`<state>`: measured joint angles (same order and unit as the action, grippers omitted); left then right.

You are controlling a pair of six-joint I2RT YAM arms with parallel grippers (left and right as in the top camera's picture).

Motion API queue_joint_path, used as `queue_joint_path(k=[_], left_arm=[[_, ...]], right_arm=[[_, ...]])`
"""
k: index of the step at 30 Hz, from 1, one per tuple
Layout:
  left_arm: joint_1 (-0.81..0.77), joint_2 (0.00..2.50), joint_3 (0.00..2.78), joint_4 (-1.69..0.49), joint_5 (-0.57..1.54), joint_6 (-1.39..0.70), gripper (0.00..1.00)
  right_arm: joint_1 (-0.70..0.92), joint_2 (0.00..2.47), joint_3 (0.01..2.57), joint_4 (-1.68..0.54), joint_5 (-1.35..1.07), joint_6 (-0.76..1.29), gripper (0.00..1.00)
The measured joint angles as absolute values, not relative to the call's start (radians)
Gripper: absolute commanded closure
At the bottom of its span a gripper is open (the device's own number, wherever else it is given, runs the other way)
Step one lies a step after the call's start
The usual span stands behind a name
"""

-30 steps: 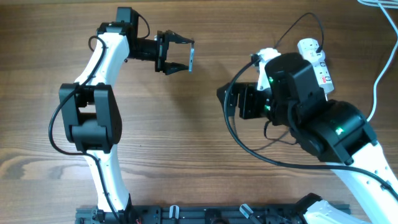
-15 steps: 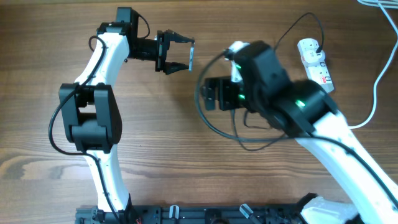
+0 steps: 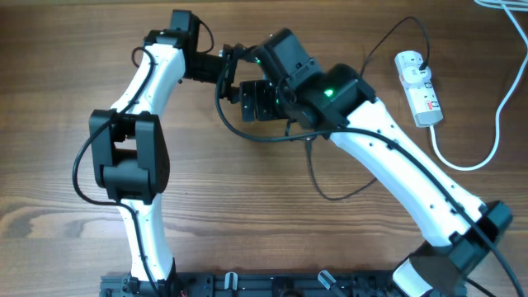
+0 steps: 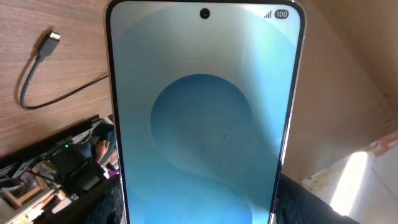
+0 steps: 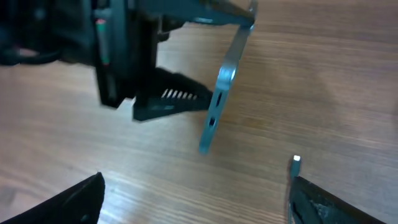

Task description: Plug charger to phone and switch on socket

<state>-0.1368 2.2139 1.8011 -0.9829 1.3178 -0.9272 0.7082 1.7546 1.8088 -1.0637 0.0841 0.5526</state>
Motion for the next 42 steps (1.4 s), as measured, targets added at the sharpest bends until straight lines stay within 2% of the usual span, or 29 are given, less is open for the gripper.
queue_joint_path(k=[11, 20, 23, 28, 30, 38, 42], left_arm=[[-0.167, 2.214, 1.801, -0.979, 1.284, -0.979, 0.29], [-0.167, 2.214, 1.801, -0.979, 1.235, -1.009, 0.29], [-0.167, 2.214, 1.801, -0.979, 1.23, -1.009, 0.29], [-0.169, 2.214, 1.801, -0.978, 1.227, -1.009, 0.28], [-0.17, 2.214, 1.801, -0.973, 1.227, -1.009, 0.28], [-0.171, 2.214, 1.801, -0.971, 1.227, -1.009, 0.28], [-0.174, 2.214, 1.801, -0.971, 1.227, -1.009, 0.28]], right_arm=[[0.708, 1.842, 1.809, -1.045, 0.275, 0.712, 0.11], [0.708, 1.897, 1.809, -1.02, 0.319, 0.741, 0.16], [0.708, 1.915, 1.809, -1.004, 0.319, 0.742, 0.28], [0.708, 1.917, 1.809, -0.97, 0.319, 0.744, 0.31], [0.708, 1.917, 1.809, -0.957, 0.319, 0.74, 0.41], [0.708, 1.917, 1.809, -0.94, 0.324, 0.737, 0.59], [0.708, 1.917, 1.809, -0.94, 0.327, 0.736, 0.59]])
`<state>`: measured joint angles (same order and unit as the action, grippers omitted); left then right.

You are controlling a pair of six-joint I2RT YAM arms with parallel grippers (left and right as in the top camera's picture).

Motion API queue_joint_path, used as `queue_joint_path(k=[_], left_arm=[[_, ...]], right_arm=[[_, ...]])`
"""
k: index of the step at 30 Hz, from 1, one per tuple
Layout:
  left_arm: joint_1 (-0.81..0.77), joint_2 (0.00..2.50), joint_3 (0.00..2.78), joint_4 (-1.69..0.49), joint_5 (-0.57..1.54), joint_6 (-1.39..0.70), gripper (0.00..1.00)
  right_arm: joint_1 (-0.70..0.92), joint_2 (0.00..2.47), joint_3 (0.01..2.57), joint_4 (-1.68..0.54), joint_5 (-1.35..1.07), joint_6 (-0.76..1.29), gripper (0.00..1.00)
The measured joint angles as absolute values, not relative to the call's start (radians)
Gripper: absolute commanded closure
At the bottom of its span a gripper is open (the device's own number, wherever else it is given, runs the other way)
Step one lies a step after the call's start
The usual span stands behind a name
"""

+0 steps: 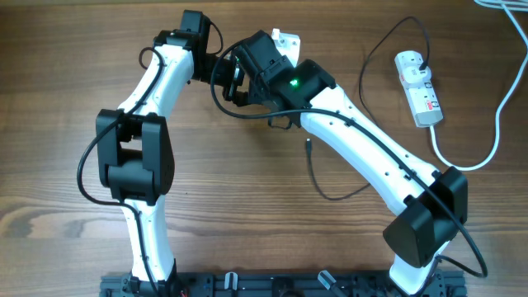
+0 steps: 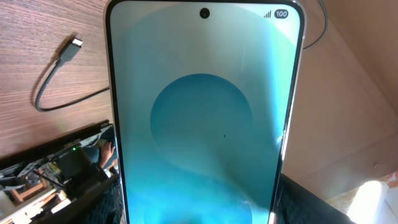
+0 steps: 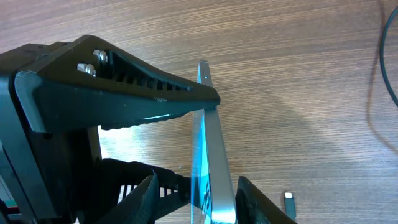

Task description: Plug charger to phone and switch on socket

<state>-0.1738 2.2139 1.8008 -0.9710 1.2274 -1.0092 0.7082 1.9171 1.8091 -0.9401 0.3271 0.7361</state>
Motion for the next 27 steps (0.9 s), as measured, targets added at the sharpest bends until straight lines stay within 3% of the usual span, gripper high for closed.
queue_joint_path(k=[5, 22, 27], left_arm=[[-0.175, 2.214, 1.801, -0.971, 1.228, -1.009, 0.28], [-0.176, 2.214, 1.801, -0.971, 1.243, -1.009, 0.27], [-0.176, 2.214, 1.801, -0.971, 1.245, -1.009, 0.27]], right_arm=[[0.708, 1.917, 1.809, -0.941, 0.356, 0.736, 0.67], [0.708, 1.921, 1.809, -0.941, 0.369, 0.736, 0.78], [0.708, 1.921, 1.809, -0.941, 0.372, 0.737, 0.87]])
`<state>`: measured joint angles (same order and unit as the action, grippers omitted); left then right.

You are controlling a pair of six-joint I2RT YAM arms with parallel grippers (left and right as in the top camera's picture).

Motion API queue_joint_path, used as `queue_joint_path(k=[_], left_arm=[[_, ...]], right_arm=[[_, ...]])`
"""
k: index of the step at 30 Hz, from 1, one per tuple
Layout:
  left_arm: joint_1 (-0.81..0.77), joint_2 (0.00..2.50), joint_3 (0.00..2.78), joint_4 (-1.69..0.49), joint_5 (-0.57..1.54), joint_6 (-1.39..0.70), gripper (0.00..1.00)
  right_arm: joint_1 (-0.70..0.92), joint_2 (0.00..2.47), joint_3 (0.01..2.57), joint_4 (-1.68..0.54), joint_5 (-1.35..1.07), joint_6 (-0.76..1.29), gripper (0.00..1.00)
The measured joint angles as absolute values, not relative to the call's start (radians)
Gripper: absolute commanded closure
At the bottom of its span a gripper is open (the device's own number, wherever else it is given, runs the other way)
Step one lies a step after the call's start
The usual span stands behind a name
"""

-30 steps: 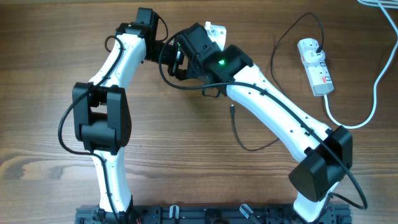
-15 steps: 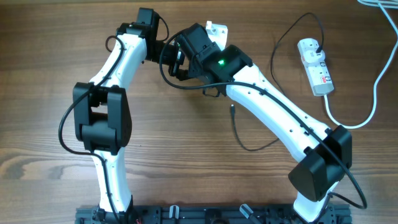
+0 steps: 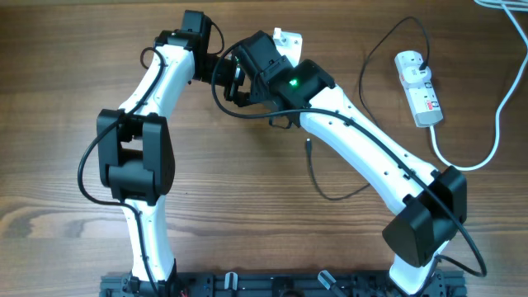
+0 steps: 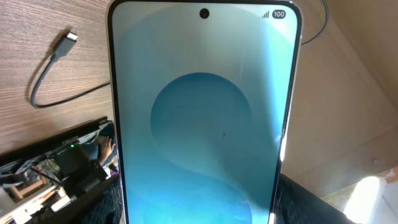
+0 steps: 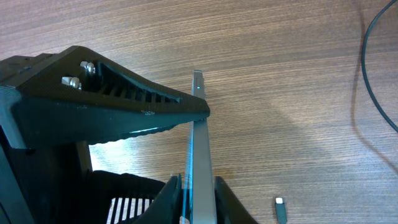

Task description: Plug charger to phone and switch on socket

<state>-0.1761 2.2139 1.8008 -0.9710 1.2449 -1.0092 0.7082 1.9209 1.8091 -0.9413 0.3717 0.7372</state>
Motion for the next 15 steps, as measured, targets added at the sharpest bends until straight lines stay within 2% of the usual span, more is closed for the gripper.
queue_joint_path(k=[4, 9, 15], left_arm=[[-0.176, 2.214, 1.801, -0.971, 1.25, -1.009, 0.27], [-0.177, 2.214, 1.801, -0.971, 1.251, -1.009, 0.26], [-0.177, 2.214, 1.8, -0.939, 1.262, -1.009, 0.15]], right_arm=[[0.708, 1.921, 1.809, -0.941, 0.372, 0.737, 0.94], [0.708, 1.921, 1.809, -0.941, 0.372, 0.737, 0.96], [0.706, 1.921, 1.809, -0.942, 0.379, 0.764, 0.95]])
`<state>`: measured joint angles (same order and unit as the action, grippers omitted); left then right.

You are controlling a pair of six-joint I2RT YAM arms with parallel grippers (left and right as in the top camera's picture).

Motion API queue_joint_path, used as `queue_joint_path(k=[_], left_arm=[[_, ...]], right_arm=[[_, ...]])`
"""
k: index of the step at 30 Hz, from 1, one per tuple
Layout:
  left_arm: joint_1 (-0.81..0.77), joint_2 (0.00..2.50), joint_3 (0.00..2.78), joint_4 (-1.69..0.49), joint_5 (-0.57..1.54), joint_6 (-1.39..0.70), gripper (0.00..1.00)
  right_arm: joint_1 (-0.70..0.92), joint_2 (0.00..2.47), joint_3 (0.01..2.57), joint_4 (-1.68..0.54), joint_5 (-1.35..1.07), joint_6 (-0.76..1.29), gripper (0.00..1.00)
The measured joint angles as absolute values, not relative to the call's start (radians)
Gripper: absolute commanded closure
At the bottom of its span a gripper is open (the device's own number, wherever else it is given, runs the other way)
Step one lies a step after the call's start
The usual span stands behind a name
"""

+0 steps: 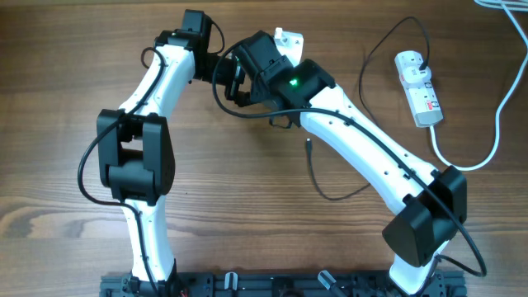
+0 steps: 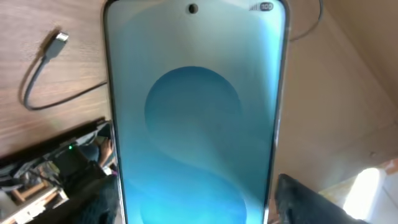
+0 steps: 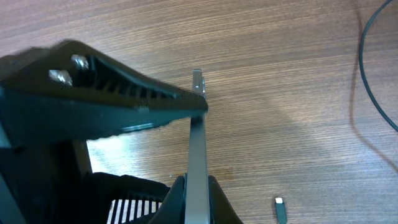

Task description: Plug charger to phone and switch on socket

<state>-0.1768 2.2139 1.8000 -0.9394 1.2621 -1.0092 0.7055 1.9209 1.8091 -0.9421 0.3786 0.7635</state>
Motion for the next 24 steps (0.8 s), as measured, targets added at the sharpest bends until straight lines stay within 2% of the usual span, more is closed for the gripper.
queue_joint_path(k=[6, 8, 14, 19, 24], left_arm=[[-0.17, 2.214, 1.8, -0.925, 1.267, -1.012, 0.14], [-0.16, 2.214, 1.8, -0.925, 1.267, -1.012, 0.09], [-0.143, 2.214, 1.8, -0.926, 1.272, -1.021, 0.03], [-0.143, 2.214, 1.8, -0.925, 1.329, -1.032, 0.02], [-0.143, 2.214, 1.8, -0.925, 1.406, -1.05, 0.04]], right_arm=[[0.666, 1.909, 1.809, -0.946, 0.379, 0.904, 0.96], [0.642, 1.886, 1.809, -0.949, 0.379, 0.967, 0.96], [0.615, 1.81, 1.809, -0.949, 0.371, 1.303, 0.96], [0.616, 1.809, 1.809, -0.95, 0.234, 1.489, 0.94], [0.616, 1.809, 1.809, -0.964, 0.179, 1.576, 0.95]])
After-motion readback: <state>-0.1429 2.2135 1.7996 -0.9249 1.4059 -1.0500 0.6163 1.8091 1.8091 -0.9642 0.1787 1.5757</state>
